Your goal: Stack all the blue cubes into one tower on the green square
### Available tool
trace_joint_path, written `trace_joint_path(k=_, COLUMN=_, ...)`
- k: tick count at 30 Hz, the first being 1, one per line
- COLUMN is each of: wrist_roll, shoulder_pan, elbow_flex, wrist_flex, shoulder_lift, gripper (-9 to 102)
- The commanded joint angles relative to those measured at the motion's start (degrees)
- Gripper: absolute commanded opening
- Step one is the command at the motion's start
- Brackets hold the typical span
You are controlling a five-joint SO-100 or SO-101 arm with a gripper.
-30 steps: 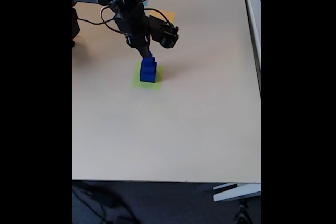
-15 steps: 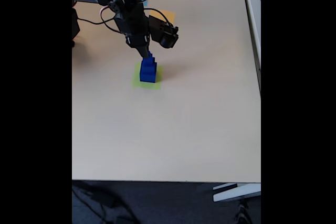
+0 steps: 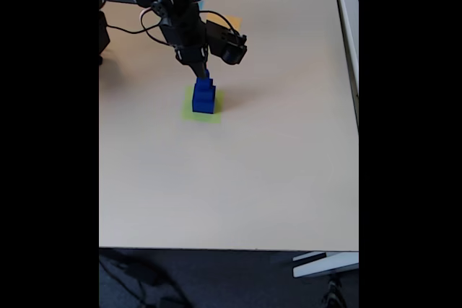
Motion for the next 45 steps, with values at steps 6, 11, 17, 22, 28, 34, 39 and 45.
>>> trace_joint_path(k=6, wrist_roll=0.62, shoulder_pan=-0.35, elbow_flex=0.79, wrist_flex=-0.88, shoulder_lift=5.27, gripper=0)
trace_joint_path(k=11, wrist_roll=0.62, shoulder_pan=-0.35, elbow_flex=0.88, wrist_flex=-0.88, shoulder_lift=5.27, gripper=2)
trace_joint_path(k=17, wrist_roll=0.79, shoulder_pan=-0.26, elbow_flex=0.97, wrist_flex=-0.88, shoulder_lift=5.27, gripper=5)
trace_joint_path(k=22, wrist_roll=0.79, shoulder_pan=-0.18, elbow_flex=1.14, wrist_flex=-0.88, shoulder_lift=5.36, gripper=6)
trace_joint_path(k=28, wrist_roll=0.79, shoulder_pan=-0.18, elbow_flex=1.23, wrist_flex=-0.97, shoulder_lift=5.36, gripper=7)
trace_joint_path(k=34, wrist_roll=-0.09, shoulder_pan=-0.97, elbow_flex=0.44, wrist_flex=-1.58, shoulder_lift=5.54, gripper=13)
trace_joint_path(k=39, wrist_roll=-0.53, shoulder_pan=-3.16, elbow_flex=-2.9, wrist_flex=-2.46, shoulder_lift=5.71, gripper=15)
trace_joint_path(k=45, wrist_roll=-0.79, shoulder_pan=-6.94, elbow_flex=-12.04, wrist_flex=-2.99, shoulder_lift=5.19, gripper=16)
